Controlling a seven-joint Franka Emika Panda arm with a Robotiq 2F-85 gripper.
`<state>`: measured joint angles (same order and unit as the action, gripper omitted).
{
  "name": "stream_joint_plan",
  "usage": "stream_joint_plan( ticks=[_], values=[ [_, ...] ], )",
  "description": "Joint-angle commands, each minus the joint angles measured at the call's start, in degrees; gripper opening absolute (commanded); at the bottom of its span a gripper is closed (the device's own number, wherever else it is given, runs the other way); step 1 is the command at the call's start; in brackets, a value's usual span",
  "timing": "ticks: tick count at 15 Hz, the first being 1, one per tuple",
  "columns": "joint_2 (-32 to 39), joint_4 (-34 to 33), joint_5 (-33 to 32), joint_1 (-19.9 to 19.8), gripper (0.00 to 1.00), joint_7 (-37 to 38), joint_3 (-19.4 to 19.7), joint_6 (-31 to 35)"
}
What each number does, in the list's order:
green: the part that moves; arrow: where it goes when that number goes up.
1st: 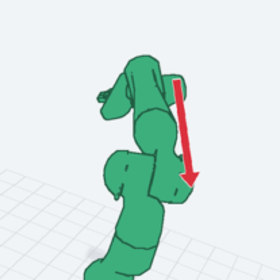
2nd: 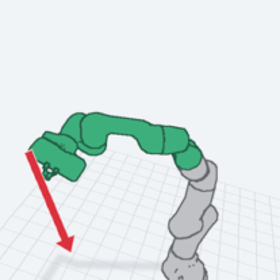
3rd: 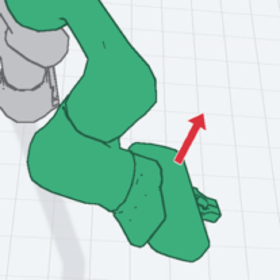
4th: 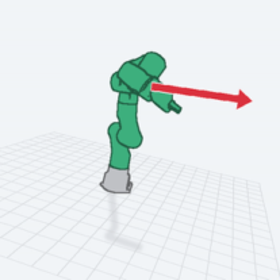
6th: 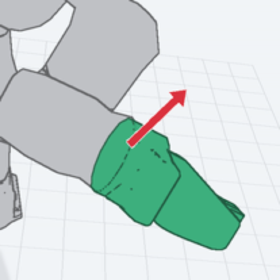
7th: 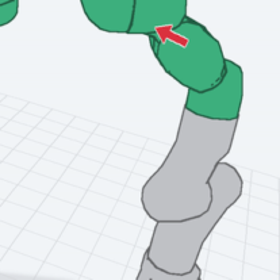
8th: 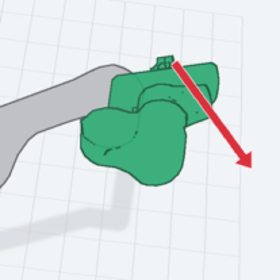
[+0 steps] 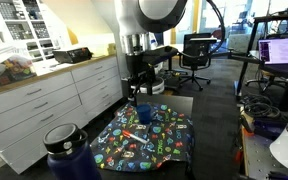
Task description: Put the marker in the blue cup
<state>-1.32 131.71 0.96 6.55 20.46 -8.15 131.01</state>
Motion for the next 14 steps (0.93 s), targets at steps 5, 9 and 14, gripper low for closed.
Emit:
stream_joint_plan(
  ticks=[5, 9, 14],
  values=[
    [4.15, -2.79, -0.29, 1.26, 1.00, 1.24, -0.60, 3.73],
    [7.50, -4.85, -1.20, 2.31, 1.00, 1.67, -0.55, 6.68],
    [11.00, -6.26, -1.33, 2.65, 1.00, 1.03, 0.33, 9.39]
  ],
)
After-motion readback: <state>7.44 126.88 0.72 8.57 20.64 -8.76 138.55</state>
